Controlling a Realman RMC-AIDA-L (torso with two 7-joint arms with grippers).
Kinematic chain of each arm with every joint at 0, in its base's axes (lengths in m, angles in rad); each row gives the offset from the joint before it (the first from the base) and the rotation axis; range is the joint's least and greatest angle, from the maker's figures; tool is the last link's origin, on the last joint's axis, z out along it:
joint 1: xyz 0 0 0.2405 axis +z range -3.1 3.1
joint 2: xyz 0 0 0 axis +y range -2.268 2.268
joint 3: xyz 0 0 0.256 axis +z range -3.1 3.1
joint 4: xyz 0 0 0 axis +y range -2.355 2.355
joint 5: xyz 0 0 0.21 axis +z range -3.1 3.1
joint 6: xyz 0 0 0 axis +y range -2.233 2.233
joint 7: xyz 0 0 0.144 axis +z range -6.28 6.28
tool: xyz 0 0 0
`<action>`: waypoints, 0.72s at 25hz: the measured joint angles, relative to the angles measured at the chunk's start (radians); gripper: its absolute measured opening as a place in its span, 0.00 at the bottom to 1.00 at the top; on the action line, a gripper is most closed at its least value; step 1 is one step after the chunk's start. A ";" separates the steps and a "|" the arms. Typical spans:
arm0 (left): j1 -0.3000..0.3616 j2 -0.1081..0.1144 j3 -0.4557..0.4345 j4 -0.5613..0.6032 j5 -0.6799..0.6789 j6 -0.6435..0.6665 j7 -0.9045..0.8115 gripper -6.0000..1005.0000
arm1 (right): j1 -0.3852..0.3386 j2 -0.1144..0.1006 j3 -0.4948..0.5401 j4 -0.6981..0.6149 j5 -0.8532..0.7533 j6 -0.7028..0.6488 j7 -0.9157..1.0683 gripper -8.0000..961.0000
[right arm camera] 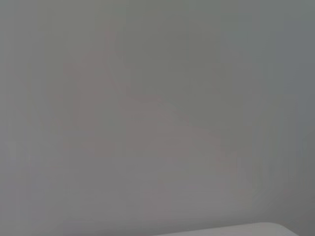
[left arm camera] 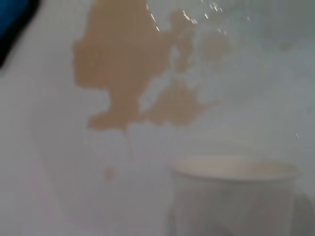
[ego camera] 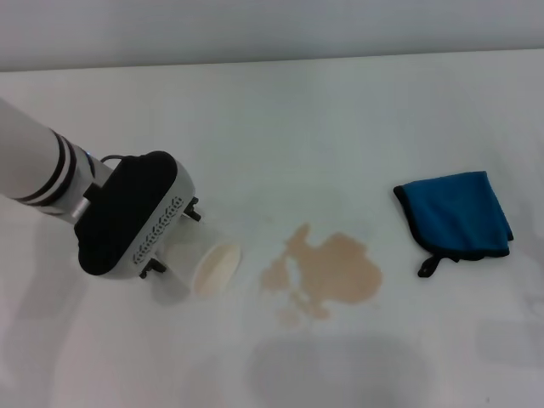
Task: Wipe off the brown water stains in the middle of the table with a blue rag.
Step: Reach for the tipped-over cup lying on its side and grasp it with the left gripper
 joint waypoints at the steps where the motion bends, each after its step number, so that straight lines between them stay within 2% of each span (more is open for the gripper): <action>1: 0.002 0.000 -0.001 0.000 -0.011 0.000 -0.001 0.87 | 0.000 0.000 0.000 -0.001 0.000 0.000 0.000 0.86; 18: 0.027 -0.003 -0.009 -0.004 -0.053 0.015 -0.005 0.83 | 0.001 -0.002 -0.011 -0.008 0.000 0.000 0.000 0.86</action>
